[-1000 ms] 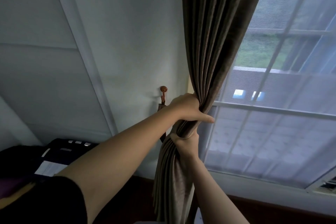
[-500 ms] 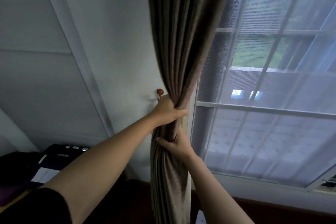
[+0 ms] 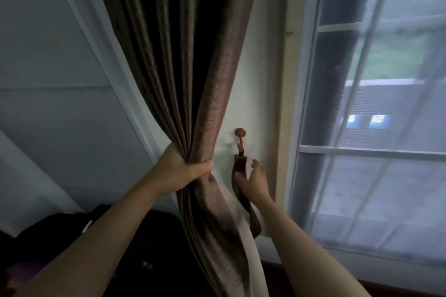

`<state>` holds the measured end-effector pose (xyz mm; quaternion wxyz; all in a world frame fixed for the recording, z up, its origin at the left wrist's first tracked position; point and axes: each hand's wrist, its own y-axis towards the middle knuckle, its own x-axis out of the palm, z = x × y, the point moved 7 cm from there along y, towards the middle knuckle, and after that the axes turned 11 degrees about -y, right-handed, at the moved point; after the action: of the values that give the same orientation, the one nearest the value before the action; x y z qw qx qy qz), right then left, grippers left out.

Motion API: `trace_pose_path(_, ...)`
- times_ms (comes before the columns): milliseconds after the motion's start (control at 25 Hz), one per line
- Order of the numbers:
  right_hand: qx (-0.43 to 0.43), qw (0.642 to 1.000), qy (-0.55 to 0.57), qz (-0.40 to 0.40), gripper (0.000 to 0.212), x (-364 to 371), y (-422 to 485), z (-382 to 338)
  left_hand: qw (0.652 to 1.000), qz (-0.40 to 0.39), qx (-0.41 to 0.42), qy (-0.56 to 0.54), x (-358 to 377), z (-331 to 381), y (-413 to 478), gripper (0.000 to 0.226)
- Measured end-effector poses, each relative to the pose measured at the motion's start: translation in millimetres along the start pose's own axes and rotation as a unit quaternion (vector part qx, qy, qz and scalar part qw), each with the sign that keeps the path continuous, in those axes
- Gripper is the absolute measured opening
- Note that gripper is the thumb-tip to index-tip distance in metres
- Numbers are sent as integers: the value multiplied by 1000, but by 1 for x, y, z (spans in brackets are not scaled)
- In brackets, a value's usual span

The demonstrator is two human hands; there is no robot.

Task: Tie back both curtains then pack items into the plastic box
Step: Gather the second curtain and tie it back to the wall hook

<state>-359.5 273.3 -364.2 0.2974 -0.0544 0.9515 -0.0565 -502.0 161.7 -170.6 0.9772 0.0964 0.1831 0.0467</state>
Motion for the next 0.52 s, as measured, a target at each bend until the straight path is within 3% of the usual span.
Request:
trace_pose_path(160, 5, 994, 101, -38, 34, 34, 24, 5, 1000, -9, 23, 14, 2, -1, 4, 35)
trace_pose_path(280, 20, 980, 194, -51, 22, 29, 6, 41, 1000, -20, 12, 13, 6, -2, 9, 27)
trace_pose_path(440, -27, 988, 139, -57, 29, -43, -12, 77, 1000, -26, 17, -4, 25, 2, 13, 36)
trace_pose_path(520, -29, 994, 59, -85, 34, -88, -19, 86, 999, -27, 18, -10, 41, 5, 14, 39)
